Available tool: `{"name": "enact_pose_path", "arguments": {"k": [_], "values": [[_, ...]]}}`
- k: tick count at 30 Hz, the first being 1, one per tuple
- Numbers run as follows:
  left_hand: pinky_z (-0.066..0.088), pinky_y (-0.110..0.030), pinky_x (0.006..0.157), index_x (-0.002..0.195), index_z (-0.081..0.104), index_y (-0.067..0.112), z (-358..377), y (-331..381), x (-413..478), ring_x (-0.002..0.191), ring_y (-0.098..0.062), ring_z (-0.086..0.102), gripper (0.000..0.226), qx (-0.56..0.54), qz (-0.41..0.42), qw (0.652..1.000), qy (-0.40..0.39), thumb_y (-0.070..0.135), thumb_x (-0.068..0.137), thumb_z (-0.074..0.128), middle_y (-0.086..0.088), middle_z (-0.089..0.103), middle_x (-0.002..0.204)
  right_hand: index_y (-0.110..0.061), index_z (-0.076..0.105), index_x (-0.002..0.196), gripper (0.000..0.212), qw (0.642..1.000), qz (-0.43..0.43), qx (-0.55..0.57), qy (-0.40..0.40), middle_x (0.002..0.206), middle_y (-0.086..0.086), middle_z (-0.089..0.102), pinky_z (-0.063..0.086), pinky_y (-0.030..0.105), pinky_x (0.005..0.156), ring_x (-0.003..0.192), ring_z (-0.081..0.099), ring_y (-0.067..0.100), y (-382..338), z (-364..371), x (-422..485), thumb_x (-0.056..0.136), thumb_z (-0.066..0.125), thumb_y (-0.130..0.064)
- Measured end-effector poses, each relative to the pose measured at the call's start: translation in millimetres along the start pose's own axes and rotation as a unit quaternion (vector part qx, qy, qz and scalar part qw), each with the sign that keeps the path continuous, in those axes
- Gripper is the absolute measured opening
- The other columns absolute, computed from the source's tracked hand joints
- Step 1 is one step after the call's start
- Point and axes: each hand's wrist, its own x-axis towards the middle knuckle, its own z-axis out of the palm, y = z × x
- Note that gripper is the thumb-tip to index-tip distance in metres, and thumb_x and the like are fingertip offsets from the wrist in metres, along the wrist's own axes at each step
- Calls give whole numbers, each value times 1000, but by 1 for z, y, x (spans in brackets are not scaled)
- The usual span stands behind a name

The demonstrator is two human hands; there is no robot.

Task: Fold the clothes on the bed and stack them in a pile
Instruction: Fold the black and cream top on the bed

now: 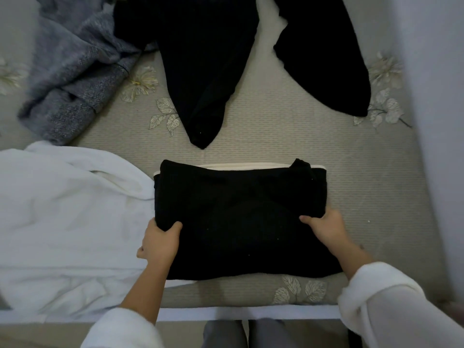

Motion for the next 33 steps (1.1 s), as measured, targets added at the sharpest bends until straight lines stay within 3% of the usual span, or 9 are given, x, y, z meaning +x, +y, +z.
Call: {"name": "enact_pose_path", "arguments": {"k": [6, 12, 17, 21, 24, 28, 33], "values": [[34, -51, 100, 117, 52, 25, -18, 14, -39, 99, -29, 57, 36, -34, 96, 994, -37, 28, 83, 62, 0, 62, 105, -17, 64, 90, 18, 997, -10, 74, 20, 88, 10, 70, 54, 46, 83, 85, 66, 30, 35, -25, -60, 78, 76, -11], [30, -55, 104, 125, 49, 27, 0, 53, -86, 107, -31, 54, 37, 17, 183, 978, -101, 28, 88, 56, 0, 59, 110, -16, 65, 97, 16, 987, 39, 138, 78, 90, 8, 69, 53, 44, 84, 87, 64, 28, 89, -72, -102, 82, 71, -15], [50, -52, 88, 127, 49, 24, 38, 121, -123, 86, -23, 65, 37, -10, 278, 936, -216, 21, 91, 51, 0, 65, 98, -19, 62, 82, 10, 956, 82, 224, 171, 80, 2, 67, 48, 33, 70, 82, 63, 25, 123, -117, -108, 83, 70, -12], [39, -56, 101, 133, 47, 25, 79, 184, -148, 98, -27, 62, 42, 40, 373, 898, -229, 16, 91, 47, 1, 64, 105, -17, 62, 96, 10, 920, 126, 298, 220, 94, 8, 66, 47, 35, 79, 86, 60, 26, 144, -130, -101, 87, 66, -15], [39, -55, 101, 133, 47, 20, 111, 229, -166, 105, -29, 58, 41, 64, 451, 857, -242, 12, 93, 46, -7, 62, 116, -11, 63, 114, 25, 892, 164, 348, 238, 110, 12, 66, 48, 42, 93, 102, 60, 32, 155, -133, -87, 90, 62, -17], [12, -57, 113, 135, 44, 30, 143, 285, -192, 113, -24, 53, 42, 108, 506, 823, -232, 17, 95, 43, 1, 60, 117, -14, 56, 129, 37, 858, 182, 406, 257, 123, 9, 61, 43, 39, 99, 114, 56, 31, 159, -139, -68, 93, 58, -19], [20, -51, 107, 134, 46, 31, 185, 334, -216, 115, -29, 50, 43, 144, 574, 788, -171, 18, 93, 46, -7, 62, 109, -18, 50, 136, 44, 807, 214, 484, 264, 127, 6, 58, 42, 36, 97, 117, 54, 30, 168, -141, -48, 93, 60, -20]]}}
